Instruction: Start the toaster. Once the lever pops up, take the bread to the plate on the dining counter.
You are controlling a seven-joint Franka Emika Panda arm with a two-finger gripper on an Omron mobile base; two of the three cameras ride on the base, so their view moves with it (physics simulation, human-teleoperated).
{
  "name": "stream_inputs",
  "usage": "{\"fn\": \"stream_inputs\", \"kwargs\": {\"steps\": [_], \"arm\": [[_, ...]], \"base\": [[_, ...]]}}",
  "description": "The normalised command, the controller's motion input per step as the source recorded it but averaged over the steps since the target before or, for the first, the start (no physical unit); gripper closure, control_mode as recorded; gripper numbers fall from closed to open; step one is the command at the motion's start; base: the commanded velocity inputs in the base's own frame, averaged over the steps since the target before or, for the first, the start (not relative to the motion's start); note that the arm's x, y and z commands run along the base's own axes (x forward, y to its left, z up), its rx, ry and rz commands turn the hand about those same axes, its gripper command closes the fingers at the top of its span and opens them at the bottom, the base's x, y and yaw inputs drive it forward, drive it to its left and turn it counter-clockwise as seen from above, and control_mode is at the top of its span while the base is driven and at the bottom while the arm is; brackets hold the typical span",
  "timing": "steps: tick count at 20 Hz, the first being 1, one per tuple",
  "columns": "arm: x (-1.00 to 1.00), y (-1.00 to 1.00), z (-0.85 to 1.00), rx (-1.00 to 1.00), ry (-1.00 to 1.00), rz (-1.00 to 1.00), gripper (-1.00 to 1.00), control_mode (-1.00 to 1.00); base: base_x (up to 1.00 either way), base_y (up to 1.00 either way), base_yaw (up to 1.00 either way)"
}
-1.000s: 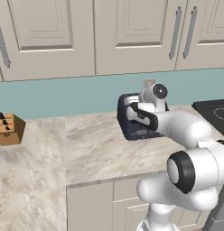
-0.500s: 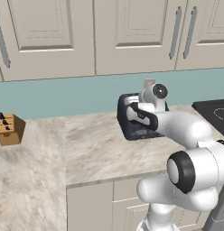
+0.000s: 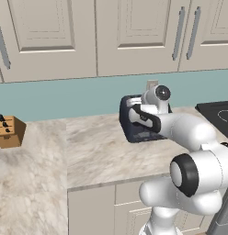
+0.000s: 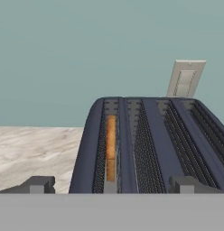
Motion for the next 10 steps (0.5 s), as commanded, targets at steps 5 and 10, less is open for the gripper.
{"fn": "stream_inputs", "kwargs": {"steps": [5, 10], "arm": [[0.00, 0.00, 0.00, 0.00, 0.00, 0.00, -1.00, -1.00], [0.00, 0.00, 0.00, 0.00, 0.00, 0.00, -1.00, -1.00]], "base": [[0.00, 0.00, 0.00], [0.00, 0.00, 0.00]]}}
